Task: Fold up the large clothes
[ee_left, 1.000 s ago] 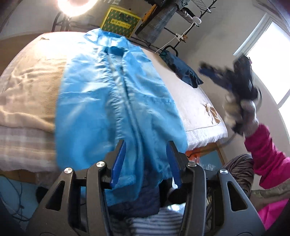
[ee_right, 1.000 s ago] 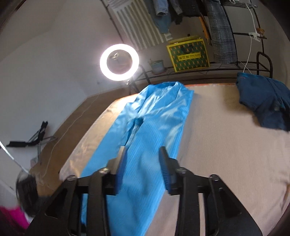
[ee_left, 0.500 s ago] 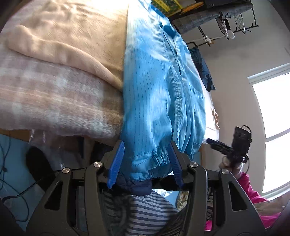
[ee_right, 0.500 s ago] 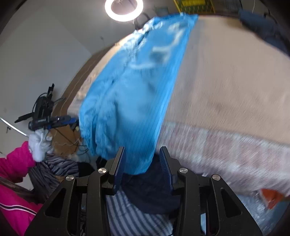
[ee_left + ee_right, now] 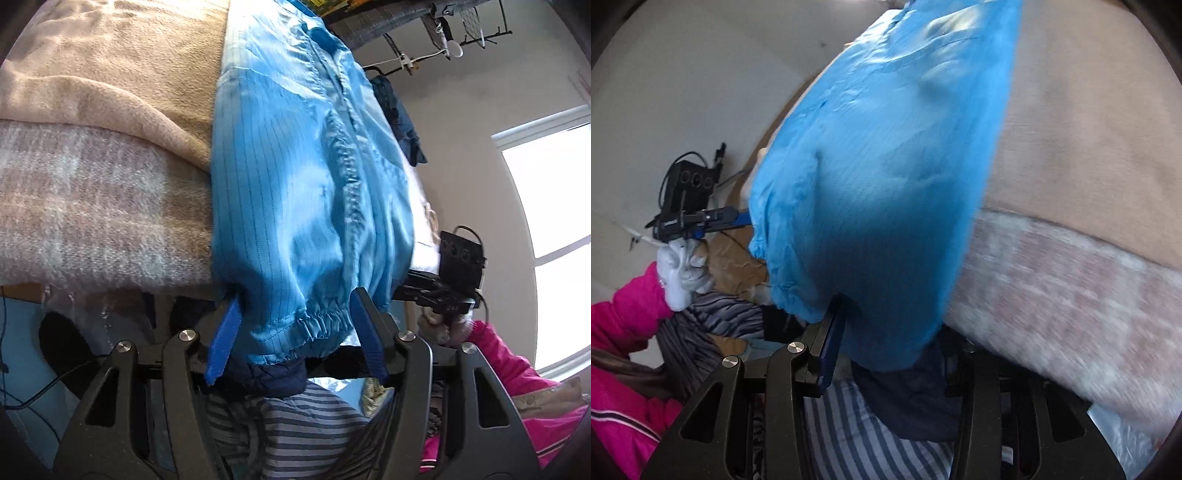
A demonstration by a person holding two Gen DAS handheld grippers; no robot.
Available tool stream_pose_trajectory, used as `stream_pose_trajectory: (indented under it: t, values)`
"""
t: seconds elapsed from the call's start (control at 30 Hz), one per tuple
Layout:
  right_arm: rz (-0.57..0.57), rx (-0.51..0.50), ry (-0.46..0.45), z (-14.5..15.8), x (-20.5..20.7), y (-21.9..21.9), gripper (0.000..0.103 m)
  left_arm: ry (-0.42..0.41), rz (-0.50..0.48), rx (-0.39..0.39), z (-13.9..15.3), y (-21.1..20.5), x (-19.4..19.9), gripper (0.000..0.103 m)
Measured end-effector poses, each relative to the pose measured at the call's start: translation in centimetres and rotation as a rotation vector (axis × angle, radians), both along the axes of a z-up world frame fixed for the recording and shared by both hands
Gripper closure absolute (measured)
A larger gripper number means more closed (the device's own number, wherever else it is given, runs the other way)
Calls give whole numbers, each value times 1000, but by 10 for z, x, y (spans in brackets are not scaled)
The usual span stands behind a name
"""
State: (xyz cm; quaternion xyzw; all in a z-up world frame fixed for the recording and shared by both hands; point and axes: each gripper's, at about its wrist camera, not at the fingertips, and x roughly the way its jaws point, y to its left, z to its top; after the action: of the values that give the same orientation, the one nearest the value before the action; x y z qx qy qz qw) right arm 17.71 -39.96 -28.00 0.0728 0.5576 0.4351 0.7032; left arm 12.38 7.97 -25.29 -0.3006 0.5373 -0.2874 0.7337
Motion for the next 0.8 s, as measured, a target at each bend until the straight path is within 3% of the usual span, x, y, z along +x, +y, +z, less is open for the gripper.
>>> stream_pose_trajectory:
  t: [0.1, 0.2, 0.27, 0.33, 0.47, 0.53, 0.6, 0.67, 0.8]
  values:
    - [17, 56, 19, 6, -1, -4, 61, -16, -15, -32, 7, 4, -4, 43]
    - [22, 65, 12, 10, -2, -9, 61, -18, -2, 25, 2, 6, -2, 43]
    - [18, 40, 11, 6, -2, -7, 61, 41, 14, 51, -13, 7, 2, 43]
    - [10, 33, 20, 1, -1, -4, 61, 82, 16, 26, -24, 5, 5, 43]
    - [43, 77, 40, 0, -1, 6, 61, 75, -17, -23, -31, -9, 10, 43]
    - [58, 90, 48, 2, 1, 6, 69, 72, -32, -61, -32, -16, 13, 43]
    - [71, 117, 77, 3, 2, 2, 93, 66, -58, -85, -28, -22, 12, 49]
    - [77, 161, 95, 9, 1, -4, 94, 59, -85, -112, -20, -25, 8, 65]
    - [90, 165, 79, 15, -3, -6, 89, 35, -94, -133, -5, -27, 5, 65]
